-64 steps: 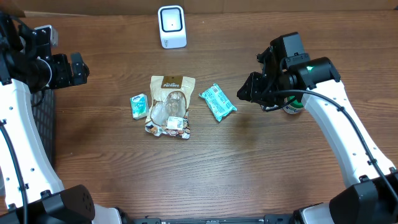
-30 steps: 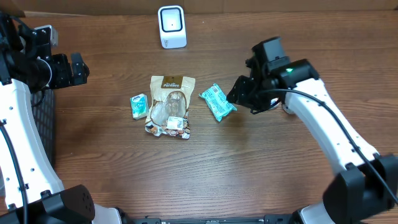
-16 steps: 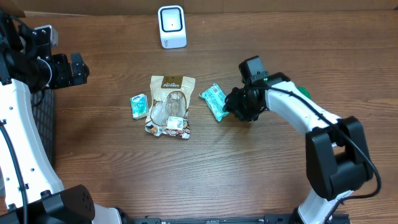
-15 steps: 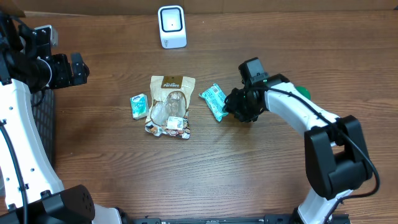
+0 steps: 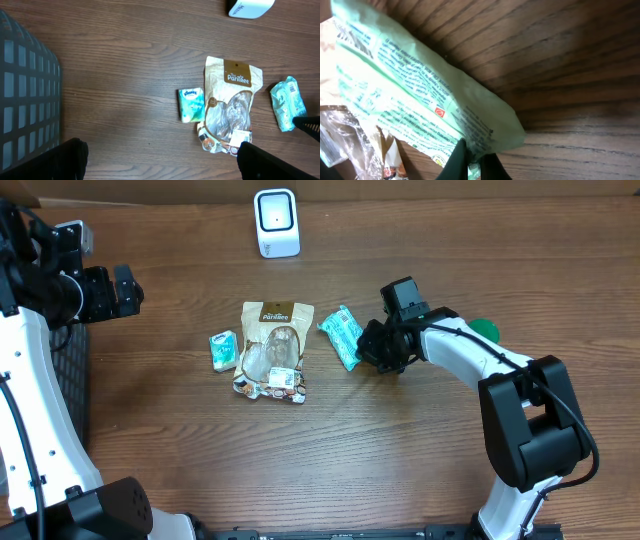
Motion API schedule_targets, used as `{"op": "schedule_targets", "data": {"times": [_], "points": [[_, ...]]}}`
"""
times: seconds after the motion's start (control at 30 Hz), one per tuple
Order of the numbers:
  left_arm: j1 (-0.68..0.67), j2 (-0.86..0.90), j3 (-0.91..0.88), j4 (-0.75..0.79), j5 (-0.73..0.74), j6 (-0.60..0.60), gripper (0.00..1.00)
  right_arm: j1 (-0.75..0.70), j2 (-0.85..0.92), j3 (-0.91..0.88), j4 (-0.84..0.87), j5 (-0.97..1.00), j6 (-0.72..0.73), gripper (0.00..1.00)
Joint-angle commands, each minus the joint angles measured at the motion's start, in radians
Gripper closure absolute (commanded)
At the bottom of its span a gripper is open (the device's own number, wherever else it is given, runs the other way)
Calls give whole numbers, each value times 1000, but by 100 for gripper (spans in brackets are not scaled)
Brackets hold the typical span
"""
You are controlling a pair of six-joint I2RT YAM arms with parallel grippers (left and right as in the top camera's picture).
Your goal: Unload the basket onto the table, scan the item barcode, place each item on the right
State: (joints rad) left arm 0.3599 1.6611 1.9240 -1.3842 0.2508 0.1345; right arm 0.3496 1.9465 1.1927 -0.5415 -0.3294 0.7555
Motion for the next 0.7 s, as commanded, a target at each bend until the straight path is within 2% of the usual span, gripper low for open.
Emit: {"op": "schedule_targets", "data": {"times": [0.0,0.17,0.53,0.67], "points": [[-7,3,8,1,5,15,0,5,14,-7,-2,26,-5,96],[-7,3,8,1,5,15,0,5,12,-6,0,11,-53,96],[-7,3,8,1,5,15,1,5,11,-6,-2,8,-55,96],[-7,3,8,1,5,15,0,5,-9,8,-20,-16,-120,96]]}}
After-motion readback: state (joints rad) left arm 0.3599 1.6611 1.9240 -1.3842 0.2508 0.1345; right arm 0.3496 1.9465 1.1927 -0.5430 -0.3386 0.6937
